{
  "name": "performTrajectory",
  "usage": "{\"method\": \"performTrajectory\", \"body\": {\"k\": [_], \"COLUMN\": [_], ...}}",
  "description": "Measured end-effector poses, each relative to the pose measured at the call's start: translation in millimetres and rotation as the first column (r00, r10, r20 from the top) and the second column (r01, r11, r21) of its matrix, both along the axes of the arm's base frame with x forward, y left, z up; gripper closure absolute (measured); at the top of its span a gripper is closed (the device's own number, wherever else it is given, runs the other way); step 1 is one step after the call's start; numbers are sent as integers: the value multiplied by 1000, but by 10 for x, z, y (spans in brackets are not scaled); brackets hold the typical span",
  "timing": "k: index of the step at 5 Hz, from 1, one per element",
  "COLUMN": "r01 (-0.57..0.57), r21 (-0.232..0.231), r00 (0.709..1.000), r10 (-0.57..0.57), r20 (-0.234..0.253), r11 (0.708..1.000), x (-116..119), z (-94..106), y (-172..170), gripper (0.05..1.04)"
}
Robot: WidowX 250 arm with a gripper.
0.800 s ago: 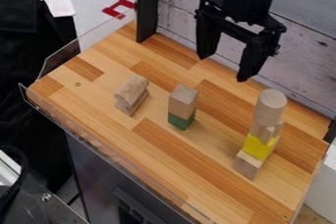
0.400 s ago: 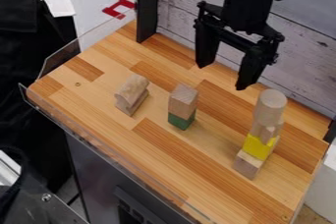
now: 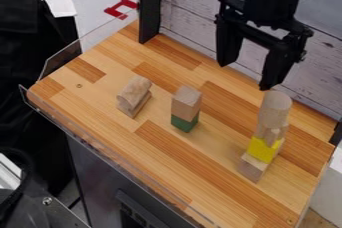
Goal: Put the cylinder on top the block
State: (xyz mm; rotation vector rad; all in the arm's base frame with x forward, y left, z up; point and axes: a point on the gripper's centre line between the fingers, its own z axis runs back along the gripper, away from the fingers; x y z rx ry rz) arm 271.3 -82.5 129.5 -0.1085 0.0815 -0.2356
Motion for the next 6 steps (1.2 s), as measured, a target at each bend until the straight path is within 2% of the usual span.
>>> {"method": "performTrajectory", "body": {"k": [1, 3, 5, 6], "r01": [32, 60, 35, 24], "r21": [-43, 0, 20, 21], "r00": [999, 997, 995, 994], "r10": [-31, -59, -32, -22], "r20": [24, -39, -97, -106], "r11": [999, 998, 999, 1000], "x": [-5, 51, 64, 75], "z": [18, -215, -332, -393], "y": [-170, -374, -379, -385], "gripper": [85, 85, 85, 119]}}
